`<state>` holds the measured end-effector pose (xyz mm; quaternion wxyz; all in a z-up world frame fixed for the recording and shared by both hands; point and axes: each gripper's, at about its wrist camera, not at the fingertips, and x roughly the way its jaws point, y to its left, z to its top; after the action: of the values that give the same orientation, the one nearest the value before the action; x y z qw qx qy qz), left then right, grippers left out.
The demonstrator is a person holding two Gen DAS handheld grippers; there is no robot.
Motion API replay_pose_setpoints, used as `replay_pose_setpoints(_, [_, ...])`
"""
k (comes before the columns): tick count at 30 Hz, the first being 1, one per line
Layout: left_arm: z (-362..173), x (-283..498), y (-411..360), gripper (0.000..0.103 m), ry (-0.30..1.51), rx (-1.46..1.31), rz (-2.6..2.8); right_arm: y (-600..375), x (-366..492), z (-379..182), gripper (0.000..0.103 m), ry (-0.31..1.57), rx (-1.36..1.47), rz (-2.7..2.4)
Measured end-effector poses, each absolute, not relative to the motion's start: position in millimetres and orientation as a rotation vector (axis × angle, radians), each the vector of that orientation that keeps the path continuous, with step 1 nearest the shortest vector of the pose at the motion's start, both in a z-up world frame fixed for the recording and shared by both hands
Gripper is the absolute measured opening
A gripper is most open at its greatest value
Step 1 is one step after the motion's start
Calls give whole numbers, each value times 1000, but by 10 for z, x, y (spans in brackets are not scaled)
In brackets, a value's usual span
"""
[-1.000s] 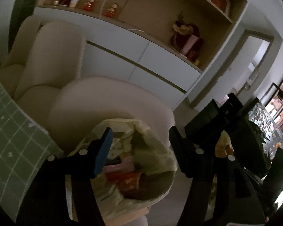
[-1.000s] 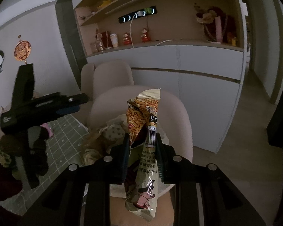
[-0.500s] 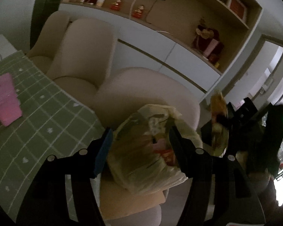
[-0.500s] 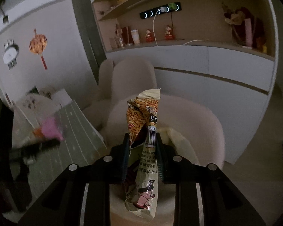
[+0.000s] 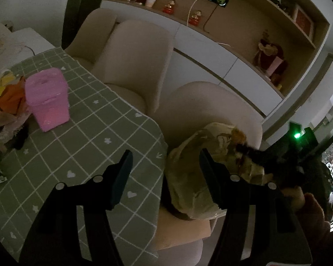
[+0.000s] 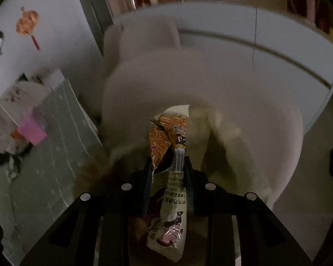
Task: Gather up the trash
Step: 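Lower the right tool into the trash bag and release the snack stick packet, then grasp the yellow Oat packet with the left tool while the right tool grasps the orange packet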
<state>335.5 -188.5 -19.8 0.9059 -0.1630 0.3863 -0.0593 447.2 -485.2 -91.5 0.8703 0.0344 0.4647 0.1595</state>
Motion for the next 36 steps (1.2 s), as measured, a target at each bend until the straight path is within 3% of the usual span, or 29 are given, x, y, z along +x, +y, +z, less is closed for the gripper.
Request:
replay_pose_setpoints(5, [-192, 3221, -1753, 59, 803, -323, -115, -4829, 4354, -1079, 30, 1029, 81, 303])
replay_pose_setpoints(9, [-177, 3117, -1599, 59, 808, -314, -110, -4856, 4196, -950, 52, 971, 114, 263])
replay_pose_setpoints(24, [-70, 2268, -611, 59, 765, -353, -12, -4027, 3138, -44, 58, 762, 125, 394])
replay_pose_setpoints(36, [168, 1578, 1101, 59, 667, -300, 131, -2538, 2766, 303, 58, 699, 79, 599])
